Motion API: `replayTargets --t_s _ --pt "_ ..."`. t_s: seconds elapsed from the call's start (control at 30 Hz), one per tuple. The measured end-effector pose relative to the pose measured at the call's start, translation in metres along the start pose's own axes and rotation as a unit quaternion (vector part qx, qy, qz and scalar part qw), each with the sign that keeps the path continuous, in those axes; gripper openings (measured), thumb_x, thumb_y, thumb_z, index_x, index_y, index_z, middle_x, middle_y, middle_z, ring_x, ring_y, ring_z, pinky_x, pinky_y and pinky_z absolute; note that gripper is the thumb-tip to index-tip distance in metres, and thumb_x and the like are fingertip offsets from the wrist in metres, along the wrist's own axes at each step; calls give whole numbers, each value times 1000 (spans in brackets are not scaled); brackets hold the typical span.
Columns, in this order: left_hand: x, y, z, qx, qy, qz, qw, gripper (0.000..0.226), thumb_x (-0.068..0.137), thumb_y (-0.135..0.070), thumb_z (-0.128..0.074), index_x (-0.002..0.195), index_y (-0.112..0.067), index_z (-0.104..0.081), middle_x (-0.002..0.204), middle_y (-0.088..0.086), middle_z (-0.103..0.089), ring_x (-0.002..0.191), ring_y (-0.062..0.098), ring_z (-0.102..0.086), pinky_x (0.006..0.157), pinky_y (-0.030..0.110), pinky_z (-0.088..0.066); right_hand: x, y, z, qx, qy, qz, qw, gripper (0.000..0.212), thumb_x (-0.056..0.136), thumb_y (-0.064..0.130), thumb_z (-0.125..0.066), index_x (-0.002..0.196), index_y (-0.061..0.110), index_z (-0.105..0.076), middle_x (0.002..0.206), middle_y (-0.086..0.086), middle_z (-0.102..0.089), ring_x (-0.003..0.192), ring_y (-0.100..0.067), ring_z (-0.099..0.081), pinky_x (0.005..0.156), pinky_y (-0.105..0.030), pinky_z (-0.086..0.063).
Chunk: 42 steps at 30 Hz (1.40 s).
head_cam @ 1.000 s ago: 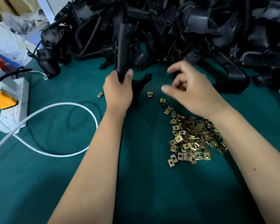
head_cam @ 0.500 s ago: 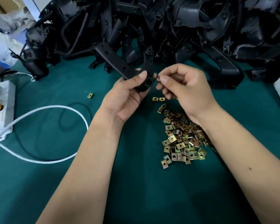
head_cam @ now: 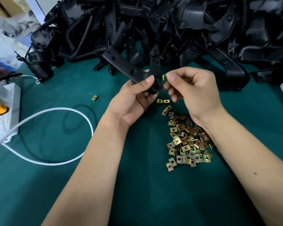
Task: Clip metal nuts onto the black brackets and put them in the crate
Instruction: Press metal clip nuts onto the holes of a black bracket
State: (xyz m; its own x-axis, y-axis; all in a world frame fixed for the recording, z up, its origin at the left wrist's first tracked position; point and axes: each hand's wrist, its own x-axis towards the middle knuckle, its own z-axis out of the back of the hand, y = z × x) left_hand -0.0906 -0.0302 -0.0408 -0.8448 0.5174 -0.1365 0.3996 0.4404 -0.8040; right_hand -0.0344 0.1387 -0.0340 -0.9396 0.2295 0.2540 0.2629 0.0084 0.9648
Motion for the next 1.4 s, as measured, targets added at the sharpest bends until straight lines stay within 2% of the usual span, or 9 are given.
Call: replayTargets --t_s 0.27,0.4,0.57,0.73,1.03,1.13,1.23,1.33,1.4 --pt "1 2 -1 -10 23 3 1000 11 87 -11 -72 95 -17 -76 97 1 -76 86 11 -71 79 24 -58 0 1 -2 38 -6 -75 996 16 98 7 -67 84 4 -72 65 -7 -67 57 -15 -56 48 -23 -42" --pt "2 3 -2 -8 15 -5 1000 23 77 -14 -78 99 -16 -71 94 0 -77 84 11 -72 81 25 -57 -1 3 -3 69 -5 -112 991 17 98 7 -66 82 2 -68 65 -7 -64 56 -14 -53 47 -22 -39" --pt "1 3 -6 -10 5 -4 1000 25 78 -13 -76 102 -14 -68 94 0 -77 84 11 -72 80 25 -59 -1 4 -3 78 -11 -119 990 18 99 6 -65 81 2 -67 64 -6 -63 57 -14 -52 47 -22 -37" --pt "1 6 -11 21 -26 -2 999 44 75 -15 -79 115 -17 -62 99 1 -74 84 12 -71 76 26 -59 -1 3 -1 88 -34 -133 987 24 98 6 -65 74 6 -65 62 -4 -61 56 -14 -50 45 -20 -34" --pt "1 9 -15 -6 -14 -1 1000 32 75 -16 -78 104 -16 -66 92 -1 -77 83 11 -73 72 24 -60 1 2 2 126 8 -131 983 31 100 6 -63 69 9 -65 63 -3 -57 55 -13 -47 45 -19 -31" --pt "0 8 -15 25 -28 -10 999 34 72 -15 -80 102 -20 -65 93 -3 -76 82 10 -73 70 24 -59 1 2 1 92 4 -129 987 30 99 6 -65 69 9 -65 61 -3 -55 54 -13 -44 44 -20 -29" --pt "-2 8 -18 44 -32 -17 998 41 70 -14 -81 106 -18 -63 94 -1 -75 84 11 -72 68 23 -59 0 2 3 68 12 -134 989 29 98 7 -66 70 9 -64 57 -2 -45 50 -13 -34 44 -22 -22" --pt "-2 7 -22 77 -44 -39 995 50 72 -11 -81 117 -11 -61 100 5 -75 91 15 -73 72 25 -60 1 1 7 49 25 -136 989 25 99 11 -66 74 9 -64 54 -1 -35 46 -11 -25 47 -27 -16" --pt "-2 7 -21 115 -53 -66 990 42 78 -5 -80 114 -11 -60 101 7 -74 94 18 -73 78 30 -61 3 1 10 21 36 -131 991 24 99 14 -68 76 10 -69 54 -1 -37 46 -11 -26 47 -27 -17"
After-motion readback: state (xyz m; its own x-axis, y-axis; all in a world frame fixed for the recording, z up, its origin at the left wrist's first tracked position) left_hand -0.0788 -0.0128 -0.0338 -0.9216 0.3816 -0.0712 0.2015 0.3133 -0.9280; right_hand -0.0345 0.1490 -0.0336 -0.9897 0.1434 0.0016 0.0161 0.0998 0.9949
